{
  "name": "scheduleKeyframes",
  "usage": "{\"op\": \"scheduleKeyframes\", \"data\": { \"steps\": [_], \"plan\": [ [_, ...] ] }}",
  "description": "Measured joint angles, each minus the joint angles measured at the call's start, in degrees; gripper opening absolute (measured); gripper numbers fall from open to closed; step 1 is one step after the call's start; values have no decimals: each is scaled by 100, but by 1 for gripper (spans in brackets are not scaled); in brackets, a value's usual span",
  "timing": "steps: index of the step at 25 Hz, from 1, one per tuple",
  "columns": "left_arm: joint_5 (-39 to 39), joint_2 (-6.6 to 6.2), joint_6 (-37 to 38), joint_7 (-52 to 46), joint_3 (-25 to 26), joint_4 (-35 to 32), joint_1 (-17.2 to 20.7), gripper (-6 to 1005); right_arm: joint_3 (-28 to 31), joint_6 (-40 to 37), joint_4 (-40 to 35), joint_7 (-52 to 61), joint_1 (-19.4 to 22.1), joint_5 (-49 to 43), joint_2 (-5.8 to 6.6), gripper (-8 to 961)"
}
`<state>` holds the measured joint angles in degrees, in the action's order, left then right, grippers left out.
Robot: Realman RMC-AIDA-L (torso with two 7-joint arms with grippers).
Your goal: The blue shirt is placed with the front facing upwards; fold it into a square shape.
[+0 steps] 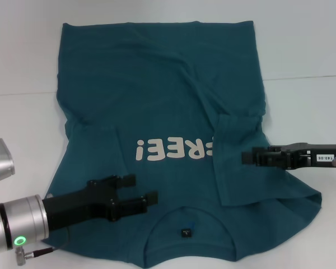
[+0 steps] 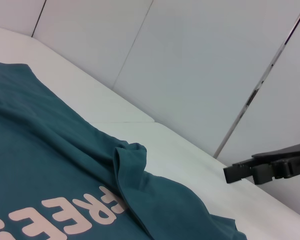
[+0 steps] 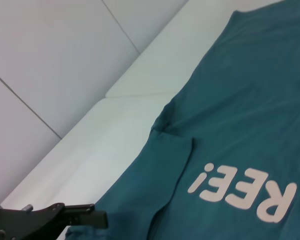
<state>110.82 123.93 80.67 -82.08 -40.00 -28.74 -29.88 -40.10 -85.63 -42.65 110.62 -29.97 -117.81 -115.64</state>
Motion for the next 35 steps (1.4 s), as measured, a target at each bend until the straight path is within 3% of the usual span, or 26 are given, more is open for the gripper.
{"op": "scheduleKeyframes", "data": {
  "steps": [6, 14, 22, 35],
  "plan": [
    [0, 0, 30, -38, 1, -15, 0, 888, 211, 27, 18, -361, 25, 5, -38, 530],
    [0, -10, 96, -169, 14, -54, 1, 888, 710, -17, 25, -600, 132, 6, -68, 944],
    [19, -41, -18, -802, 159, -406, 151, 888, 967, -239, 30, -613, 272, 235, -86, 943],
    [420, -163, -999, -1802, 1256, -755, 573, 888, 1048, -338, 29, -397, 297, 381, -137, 942]
  ]
}}
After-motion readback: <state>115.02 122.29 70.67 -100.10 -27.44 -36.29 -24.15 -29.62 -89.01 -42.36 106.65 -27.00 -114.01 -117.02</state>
